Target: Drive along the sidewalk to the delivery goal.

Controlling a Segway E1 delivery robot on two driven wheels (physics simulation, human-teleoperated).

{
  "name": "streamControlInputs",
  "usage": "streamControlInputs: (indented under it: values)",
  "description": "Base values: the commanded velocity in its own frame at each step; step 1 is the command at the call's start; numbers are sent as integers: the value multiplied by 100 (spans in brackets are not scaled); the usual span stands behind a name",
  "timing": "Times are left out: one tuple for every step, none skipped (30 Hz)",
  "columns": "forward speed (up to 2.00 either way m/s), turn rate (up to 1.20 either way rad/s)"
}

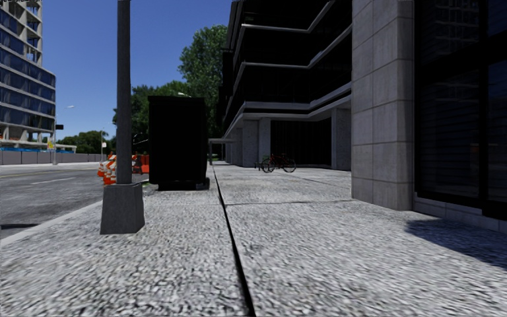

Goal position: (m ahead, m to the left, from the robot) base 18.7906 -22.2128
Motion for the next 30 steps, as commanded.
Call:
streamControlInputs:
  values:
    - [200, 0]
    - [200, 0]
    - [200, 0]
    - [200, 0]
    - [200, 0]
    - [200, 0]
    - [200, 0]
    - [200, 0]
    - [200, 0]
    - [200, 0]
    - [200, 0]
    - [200, 0]
    - [200, 0]
    - [200, 0]
    - [200, 0]
    - [200, 0]
    - [200, 0]
    - [200, 0]
    - [200, 0]
    - [200, 0]
    - [200, 0]
    - [200, 0]
    - [200, 0]
    - [200, 0]
    - [200, 0]
    - [200, 0]
    - [200, 0]
    - [200, 0]
    - [200, 0]
    - [200, 0]
